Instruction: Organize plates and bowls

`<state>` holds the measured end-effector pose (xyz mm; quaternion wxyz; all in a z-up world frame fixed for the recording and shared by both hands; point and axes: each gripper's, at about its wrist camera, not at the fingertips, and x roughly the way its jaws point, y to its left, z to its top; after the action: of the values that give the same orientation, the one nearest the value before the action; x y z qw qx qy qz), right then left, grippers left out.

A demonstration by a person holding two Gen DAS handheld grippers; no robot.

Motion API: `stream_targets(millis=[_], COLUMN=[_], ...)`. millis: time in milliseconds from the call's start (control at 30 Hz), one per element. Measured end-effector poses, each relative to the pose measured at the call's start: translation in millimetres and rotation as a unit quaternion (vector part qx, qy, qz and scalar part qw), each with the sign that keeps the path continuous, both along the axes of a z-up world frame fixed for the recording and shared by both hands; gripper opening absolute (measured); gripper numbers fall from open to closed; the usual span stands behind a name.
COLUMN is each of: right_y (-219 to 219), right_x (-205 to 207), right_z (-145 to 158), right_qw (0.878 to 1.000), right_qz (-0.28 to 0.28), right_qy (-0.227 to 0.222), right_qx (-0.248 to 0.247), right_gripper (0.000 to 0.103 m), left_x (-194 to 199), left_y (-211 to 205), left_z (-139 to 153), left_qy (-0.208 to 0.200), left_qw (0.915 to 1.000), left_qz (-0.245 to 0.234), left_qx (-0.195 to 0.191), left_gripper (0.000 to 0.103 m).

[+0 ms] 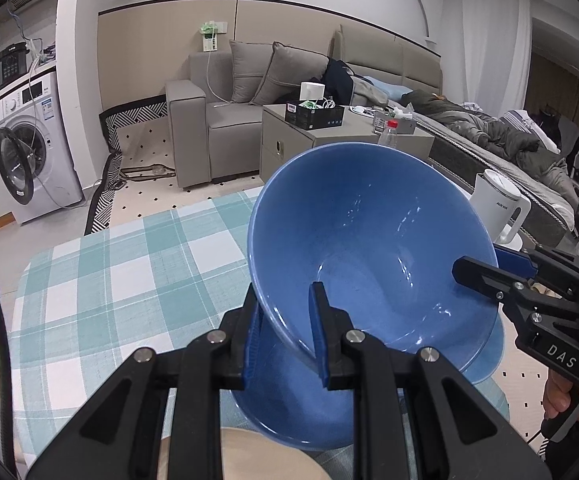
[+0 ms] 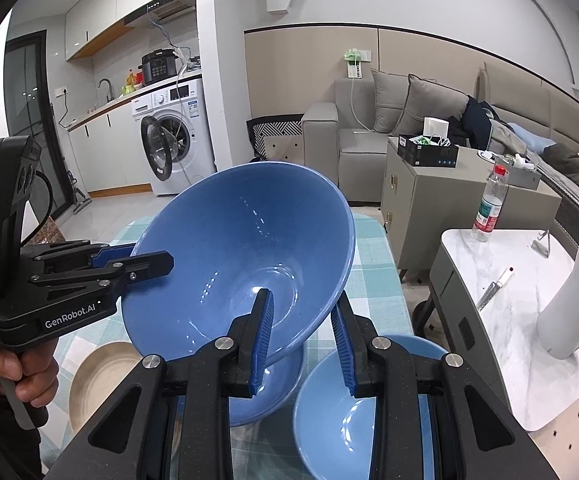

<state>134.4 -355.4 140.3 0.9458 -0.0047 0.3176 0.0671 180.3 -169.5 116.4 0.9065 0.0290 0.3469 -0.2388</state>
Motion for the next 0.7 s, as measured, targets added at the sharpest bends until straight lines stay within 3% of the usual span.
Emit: stream_targets(millis=[700], right_y=[10], right_x=[-18], right_z=[-9], right_qw=[1.0], right_qz=[0.019], right_qy=[-0.01], right_qx=[-0.001], right_gripper=[0.03], left_x=[-27], left_y=[12], left_z=[-12], left_qy=[-0.01], left_qw=[0.9997], left_qz=[0.02], left_qx=[0.009], left_gripper=[0.02])
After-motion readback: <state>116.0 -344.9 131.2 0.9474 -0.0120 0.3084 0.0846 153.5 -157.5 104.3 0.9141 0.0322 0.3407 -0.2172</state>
